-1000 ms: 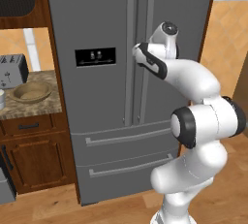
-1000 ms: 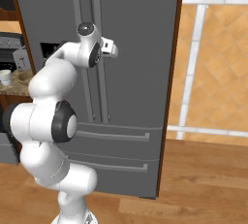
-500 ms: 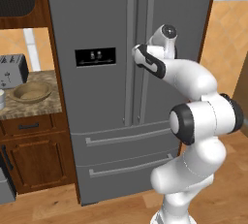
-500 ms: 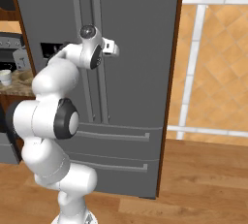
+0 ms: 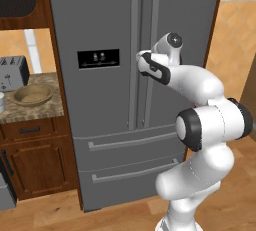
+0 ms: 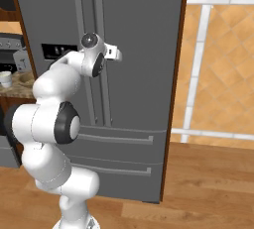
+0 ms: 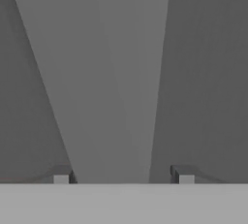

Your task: Grab a lemon wedge from the fridge and one ice cube from the ice bowl, and put them in the glass of lemonade.

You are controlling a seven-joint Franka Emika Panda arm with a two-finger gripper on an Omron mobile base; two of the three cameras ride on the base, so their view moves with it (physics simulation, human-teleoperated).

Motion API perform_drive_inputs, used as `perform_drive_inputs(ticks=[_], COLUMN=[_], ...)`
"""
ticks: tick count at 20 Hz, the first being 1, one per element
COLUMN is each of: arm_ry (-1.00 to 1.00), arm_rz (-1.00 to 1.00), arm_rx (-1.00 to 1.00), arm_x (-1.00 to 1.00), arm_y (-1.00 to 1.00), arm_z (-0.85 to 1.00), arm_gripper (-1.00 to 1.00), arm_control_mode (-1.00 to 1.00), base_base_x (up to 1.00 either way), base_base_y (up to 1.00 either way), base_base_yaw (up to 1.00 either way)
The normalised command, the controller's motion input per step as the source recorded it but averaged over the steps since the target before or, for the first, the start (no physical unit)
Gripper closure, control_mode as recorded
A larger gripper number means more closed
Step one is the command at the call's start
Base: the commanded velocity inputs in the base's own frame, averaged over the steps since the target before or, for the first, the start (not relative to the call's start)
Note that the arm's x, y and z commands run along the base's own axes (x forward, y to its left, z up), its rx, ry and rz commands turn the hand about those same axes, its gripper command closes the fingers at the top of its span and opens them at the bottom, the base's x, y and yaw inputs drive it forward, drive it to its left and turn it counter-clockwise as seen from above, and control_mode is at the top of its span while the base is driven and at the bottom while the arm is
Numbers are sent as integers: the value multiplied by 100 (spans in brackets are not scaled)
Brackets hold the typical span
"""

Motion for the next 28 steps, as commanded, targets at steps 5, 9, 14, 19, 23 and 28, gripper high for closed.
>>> perform_drive_inputs(ticks=[5, 9, 14, 19, 23, 28], arm_ry=[2, -3, -2, -1, 0, 0], arm_rz=[0, 0, 0, -1, 0, 0], arm_rx=[0, 0, 0, 0, 0, 1], arm_x=[0, 0, -6, -27, -34, -54], arm_y=[0, -4, -25, -40, -45, -49], arm_z=[0, 4, 19, 22, 22, 16], arm_gripper=[100, 100, 100, 100, 100, 100], arm_control_mode=[-100, -100, -100, -100, -100, -100], base_base_x=[0, 0, 0, 0, 0, 0], base_base_y=[0, 0, 0, 0, 0, 0], base_base_yaw=[0, 0, 0, 0, 0, 0])
